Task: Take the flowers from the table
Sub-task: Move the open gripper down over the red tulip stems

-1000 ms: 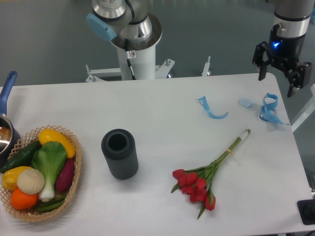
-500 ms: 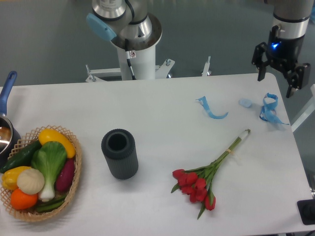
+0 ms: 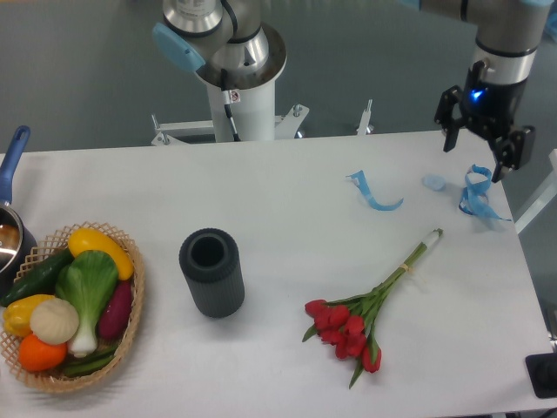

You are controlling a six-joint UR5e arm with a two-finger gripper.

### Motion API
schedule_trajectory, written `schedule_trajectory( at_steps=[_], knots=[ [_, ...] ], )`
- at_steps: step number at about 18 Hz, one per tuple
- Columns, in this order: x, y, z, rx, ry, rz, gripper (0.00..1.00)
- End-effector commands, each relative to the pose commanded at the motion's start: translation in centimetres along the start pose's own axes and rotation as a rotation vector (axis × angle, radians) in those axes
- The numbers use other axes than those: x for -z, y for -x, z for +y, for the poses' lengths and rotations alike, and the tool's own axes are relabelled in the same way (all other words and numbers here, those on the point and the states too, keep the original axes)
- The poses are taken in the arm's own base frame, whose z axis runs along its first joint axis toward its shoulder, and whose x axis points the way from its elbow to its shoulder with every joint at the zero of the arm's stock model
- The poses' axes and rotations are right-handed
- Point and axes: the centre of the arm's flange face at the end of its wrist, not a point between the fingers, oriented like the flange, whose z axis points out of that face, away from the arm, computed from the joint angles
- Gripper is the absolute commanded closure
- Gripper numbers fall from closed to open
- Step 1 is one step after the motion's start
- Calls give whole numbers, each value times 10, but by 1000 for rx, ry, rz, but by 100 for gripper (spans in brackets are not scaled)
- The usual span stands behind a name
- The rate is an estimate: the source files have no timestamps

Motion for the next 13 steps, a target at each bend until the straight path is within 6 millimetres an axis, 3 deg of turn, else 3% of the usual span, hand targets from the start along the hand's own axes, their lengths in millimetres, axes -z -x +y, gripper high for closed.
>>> schedule_trajectory(
  at_steps=[5,8,13],
  knots=[
    [-78,8,-14,80,-13,47,0],
    [-111,17,-27,140,-24,20,0],
    [-146,14,-46,175,-23,73,0]
  ],
)
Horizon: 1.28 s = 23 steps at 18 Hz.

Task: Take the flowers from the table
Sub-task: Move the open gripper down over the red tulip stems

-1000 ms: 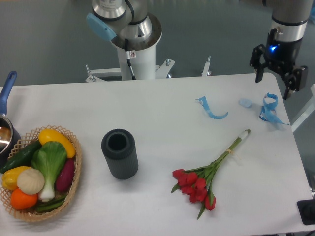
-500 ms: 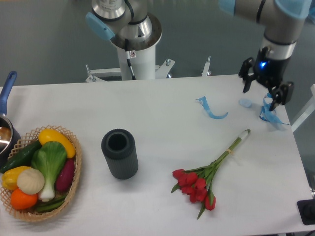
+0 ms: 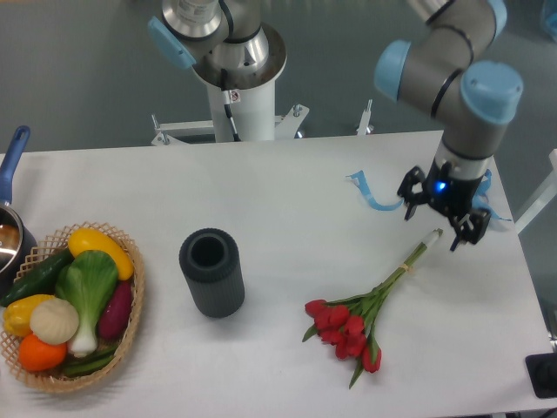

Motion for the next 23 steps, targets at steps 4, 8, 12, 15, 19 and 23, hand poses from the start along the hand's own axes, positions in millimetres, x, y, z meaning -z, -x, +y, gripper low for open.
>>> schedule_trajectory(
  at_steps=[4,8,12,15,19,23],
  knots=[
    [-12,-1,-4,38,0,6,0],
    [-38,-4,-15,22,-7,-19,0],
    [-60,-1,-20,21,-11,0,0],
    [-68,-3,-27,12,-9,10,0],
    [-76,-6,-28,7,-7,16,12],
    [-77,-6,-29,7,-6,16,36]
  ],
)
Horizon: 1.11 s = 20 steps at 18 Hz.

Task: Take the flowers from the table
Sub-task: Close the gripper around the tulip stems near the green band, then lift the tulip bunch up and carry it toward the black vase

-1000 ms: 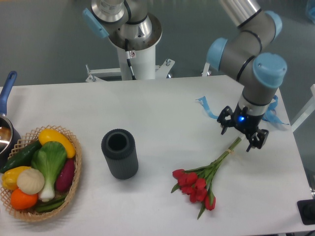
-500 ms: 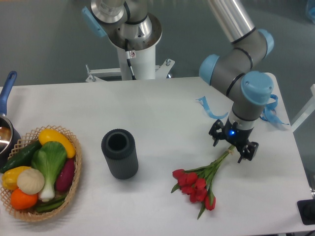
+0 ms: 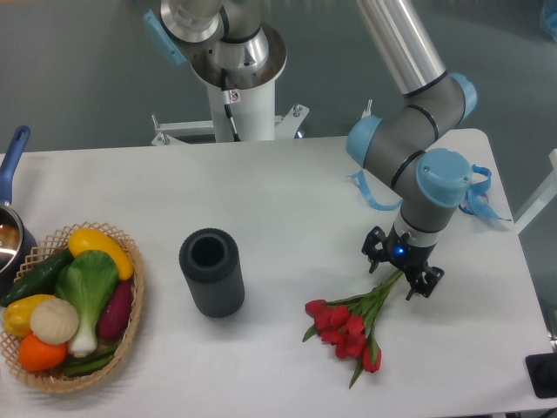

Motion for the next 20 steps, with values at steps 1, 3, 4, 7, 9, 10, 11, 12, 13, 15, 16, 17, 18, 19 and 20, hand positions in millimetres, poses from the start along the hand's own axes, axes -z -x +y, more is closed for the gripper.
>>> schedule_trajectory(
  at_steps=[1,3,4,7,9,10,11,12,13,15,16,17,18,19,20],
  knots=[
    [0,0,0,0,0,0,45],
    [1,-1,-2,7,1,-1,49],
    [0,-1,-5,19,1,-2,56],
    [2,1,-5,34,3,-7,67],
    [6,4,-6,33,2,-16,76],
    [6,4,-6,34,2,-16,85],
    [6,5,-6,36,6,-16,91],
    [6,4,-5,37,15,-16,91],
    [7,4,-4,37,23,-19,91],
    [14,7,-5,38,22,-33,91],
    [21,7,-5,39,18,-43,91],
    [33,7,-8,36,10,-60,91],
    [46,6,-9,37,0,-79,91],
    [59,5,-12,45,-24,-94,91],
    [71,4,-16,65,-64,-105,91]
  ],
)
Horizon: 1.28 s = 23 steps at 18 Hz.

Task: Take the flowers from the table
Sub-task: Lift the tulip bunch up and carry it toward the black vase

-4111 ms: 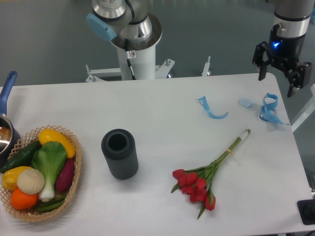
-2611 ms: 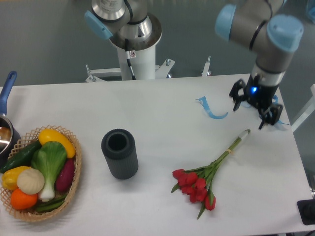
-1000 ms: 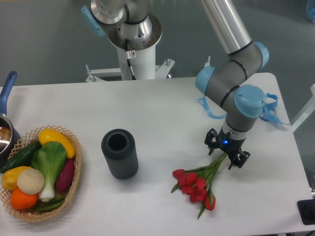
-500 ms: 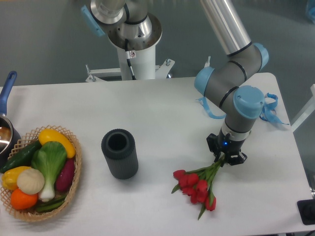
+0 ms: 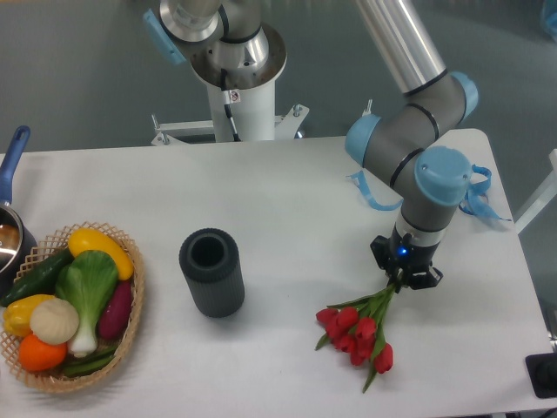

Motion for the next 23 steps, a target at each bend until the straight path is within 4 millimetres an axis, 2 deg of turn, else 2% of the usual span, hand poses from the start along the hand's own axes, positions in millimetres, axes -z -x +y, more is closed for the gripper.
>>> schedule_trajectory(
  at_steps=[2,4,6,7,11,14,17,23],
  knots=[
    [39,-5,-17,51,-152,-18,91],
    [67,-9,-31,100,-280,-17,91],
    [113,-16,-46,155,-422,-23,91],
    [129,-21,-54,171,-476,-19,91],
    [175,-40,-68,199,-629,6,91],
    [191,-56,-76,189,-745,53,91],
    [197,-69,-81,213,-830,114,91],
    [200,-67,-81,209,-839,111,91]
  ],
)
